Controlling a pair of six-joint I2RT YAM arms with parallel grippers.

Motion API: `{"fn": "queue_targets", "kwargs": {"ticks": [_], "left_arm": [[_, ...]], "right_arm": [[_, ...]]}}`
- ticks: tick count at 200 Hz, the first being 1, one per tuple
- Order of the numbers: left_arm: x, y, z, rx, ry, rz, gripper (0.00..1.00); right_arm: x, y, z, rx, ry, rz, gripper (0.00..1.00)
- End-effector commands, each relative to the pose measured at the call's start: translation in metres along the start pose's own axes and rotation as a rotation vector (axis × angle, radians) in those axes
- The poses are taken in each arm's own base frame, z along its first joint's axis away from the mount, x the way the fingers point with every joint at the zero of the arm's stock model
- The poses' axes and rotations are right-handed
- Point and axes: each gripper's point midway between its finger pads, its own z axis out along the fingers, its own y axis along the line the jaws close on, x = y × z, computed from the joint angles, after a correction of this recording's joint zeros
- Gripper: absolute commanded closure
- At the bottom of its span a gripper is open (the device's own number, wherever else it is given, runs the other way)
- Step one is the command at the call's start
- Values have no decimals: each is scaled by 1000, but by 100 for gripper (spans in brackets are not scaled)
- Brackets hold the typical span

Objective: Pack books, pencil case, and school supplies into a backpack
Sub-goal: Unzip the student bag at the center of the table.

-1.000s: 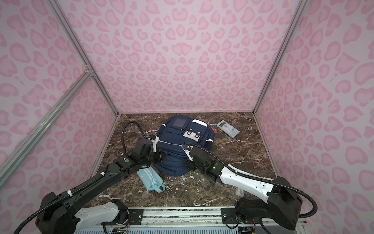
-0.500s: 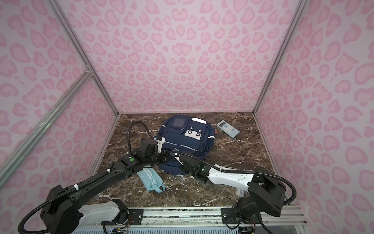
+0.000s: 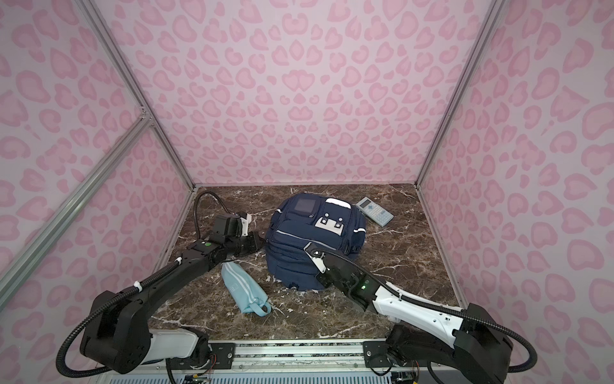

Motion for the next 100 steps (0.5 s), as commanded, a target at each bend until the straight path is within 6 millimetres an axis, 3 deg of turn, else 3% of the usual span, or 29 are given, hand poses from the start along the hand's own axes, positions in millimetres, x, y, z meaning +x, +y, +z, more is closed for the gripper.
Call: {"fn": "queue_targets", "kwargs": {"ticks": [1, 18, 33, 51, 59, 74, 100], "left_arm": [[-36, 17, -12, -113, -182, 6, 97], [-15, -3, -19, -60, -156, 25, 97], [8, -24, -22, 2, -129, 35, 97], [33, -50, -22, 63, -86, 70, 97], [41, -59, -22, 71, -73, 91, 97], [51, -69, -25, 81, -62, 99, 97], [64, -85, -26, 123, -38, 115, 97]], "right_arm": [[25, -32, -2, 162, 93, 49, 100], [34, -53, -9, 283, 167, 101, 58], [26, -39, -14, 210, 170, 136, 45], [-5, 0, -23, 42, 61, 129, 32], [-19, 11, -27, 15, 5, 115, 20], [-38, 25, -28, -10, -57, 68, 14], [-42, 41, -4, -43, -5, -27, 14]]}}
